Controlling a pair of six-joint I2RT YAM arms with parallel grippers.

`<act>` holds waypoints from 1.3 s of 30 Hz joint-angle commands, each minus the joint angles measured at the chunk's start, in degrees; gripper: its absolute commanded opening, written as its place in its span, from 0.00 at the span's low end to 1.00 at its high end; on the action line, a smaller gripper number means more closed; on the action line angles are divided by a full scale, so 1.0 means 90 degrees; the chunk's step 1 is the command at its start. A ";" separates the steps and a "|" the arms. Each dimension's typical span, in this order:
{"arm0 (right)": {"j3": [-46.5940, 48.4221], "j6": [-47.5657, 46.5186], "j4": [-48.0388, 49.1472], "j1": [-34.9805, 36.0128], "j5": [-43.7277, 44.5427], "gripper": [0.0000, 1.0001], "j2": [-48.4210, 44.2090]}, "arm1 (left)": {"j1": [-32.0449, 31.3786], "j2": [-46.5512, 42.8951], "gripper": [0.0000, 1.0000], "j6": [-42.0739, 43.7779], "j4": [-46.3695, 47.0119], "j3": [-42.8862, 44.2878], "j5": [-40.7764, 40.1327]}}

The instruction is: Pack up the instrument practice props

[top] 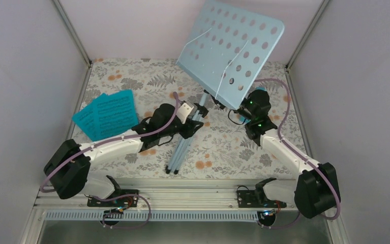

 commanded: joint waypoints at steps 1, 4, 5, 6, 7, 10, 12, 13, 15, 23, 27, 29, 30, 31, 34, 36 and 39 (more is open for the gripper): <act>-0.0233 -0.0235 0.0969 -0.0140 0.0798 0.52 -0.0457 | 0.0458 -0.0764 0.02 0.0352 -0.0346 0.0034 0.0004; -0.0562 -0.0338 0.0860 -0.0170 0.0993 0.69 -0.0577 | 0.0825 -0.1081 0.02 0.0377 -0.0682 0.0005 0.0273; -0.0693 -0.0368 0.0792 -0.0181 0.1066 0.73 -0.0639 | 0.0999 -0.1220 0.02 0.0370 -0.0733 -0.0046 0.0412; -0.0780 -0.0387 0.0729 -0.0191 0.1124 0.75 -0.0695 | 0.1118 -0.1303 0.02 0.0376 -0.0765 -0.0072 0.0502; -0.0858 -0.0408 0.0669 -0.0197 0.1187 0.77 -0.0750 | 0.1237 -0.1368 0.02 0.0408 -0.0821 -0.0071 0.0574; -0.1030 -0.0536 0.0431 -0.0212 0.1366 0.81 -0.0959 | 0.1530 -0.1407 0.02 0.0655 -0.1230 0.0089 0.0698; -0.1110 -0.0677 0.0172 -0.0222 0.1589 0.83 -0.1130 | 0.1766 -0.1398 0.02 0.0848 -0.1479 0.0211 0.0769; -0.1157 -0.0754 0.0047 -0.0224 0.1731 0.84 -0.1234 | 0.1905 -0.1395 0.02 0.0955 -0.1581 0.0255 0.0836; -0.1268 -0.0910 -0.0189 -0.0231 0.2034 0.86 -0.1458 | 0.2146 -0.1343 0.02 0.1160 -0.1832 0.0373 0.0893; -0.1338 -0.0868 -0.1628 -0.0290 0.4150 0.99 -0.2551 | 0.2346 -0.0661 0.02 0.2304 -0.3429 0.1654 0.0570; -0.1330 -0.0635 -0.2167 -0.0293 0.5284 1.00 -0.3123 | 0.2351 -0.0294 0.02 0.3211 -0.3889 0.1933 0.0129; -0.1330 -0.0661 -0.2267 -0.0300 0.5485 1.00 -0.3385 | 0.2432 -0.0109 0.02 0.3490 -0.3913 0.1943 0.0111; -0.1338 -0.0685 -0.2290 -0.0300 0.5539 1.00 -0.3502 | 0.2484 -0.0042 0.02 0.3563 -0.3905 0.1954 0.0220; -0.1354 -0.0709 -0.2308 -0.0300 0.5579 1.00 -0.3622 | 0.2526 0.0009 0.02 0.3638 -0.3899 0.1960 0.0344; -0.1371 -0.0818 -0.2358 -0.0300 0.5713 1.00 -0.3915 | 0.2561 0.0209 0.02 0.3824 -0.3959 0.2006 0.0575; -0.1352 -0.0874 -0.2435 -0.0300 0.5835 1.00 -0.4042 | 0.2570 0.0335 0.02 0.3895 -0.4028 0.2046 0.0571; -0.1276 -0.0960 -0.2566 -0.0301 0.5907 1.00 -0.4155 | 0.2571 0.0496 0.02 0.3990 -0.4054 0.2003 0.0319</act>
